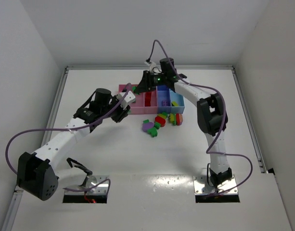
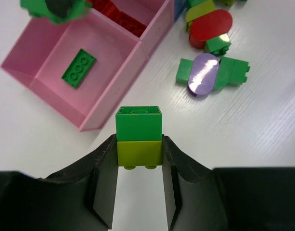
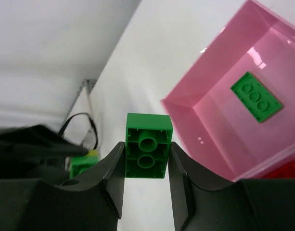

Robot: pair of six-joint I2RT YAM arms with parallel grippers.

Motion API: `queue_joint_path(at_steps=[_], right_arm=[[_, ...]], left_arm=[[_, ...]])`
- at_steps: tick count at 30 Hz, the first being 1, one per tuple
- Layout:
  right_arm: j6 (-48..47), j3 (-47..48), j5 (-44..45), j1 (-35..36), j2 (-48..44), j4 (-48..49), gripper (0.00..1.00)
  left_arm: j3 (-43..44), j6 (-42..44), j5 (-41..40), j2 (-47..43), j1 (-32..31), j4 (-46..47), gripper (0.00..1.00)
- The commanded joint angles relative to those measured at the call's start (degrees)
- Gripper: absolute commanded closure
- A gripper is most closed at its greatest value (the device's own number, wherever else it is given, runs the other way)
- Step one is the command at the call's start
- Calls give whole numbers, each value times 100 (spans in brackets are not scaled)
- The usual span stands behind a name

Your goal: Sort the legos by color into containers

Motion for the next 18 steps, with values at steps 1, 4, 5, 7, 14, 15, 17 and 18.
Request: queue_joint_path(at_steps=[1,4,5,7,14,15,17,18], right_arm=[[80,380,1094,267,219,-364,64],[80,442,1551,382,360,-478,40],[19,442,1744,435,361,-548,35],[19,494,1807,435,361,-549,23],[402,162,247,426,203,457,22],[623,47,-122,374,202,775,22],[1237,-347,-1142,374,53,1592,20],[1832,-462,-1659,374,-17,2370,19]], left_arm=[[47,37,-176,-143,114,67,82],[47,37,-177,-196,236,67,82],[47,90,-177,-196,237,67,82],[47,90,-177,-196,237,67,82],[100,143,-1,-196,290,67,82],[100,143,-1,-143,290,67,82],[100,143,-1,-143,290,67,82],[152,143,51,-91,290,119,82]])
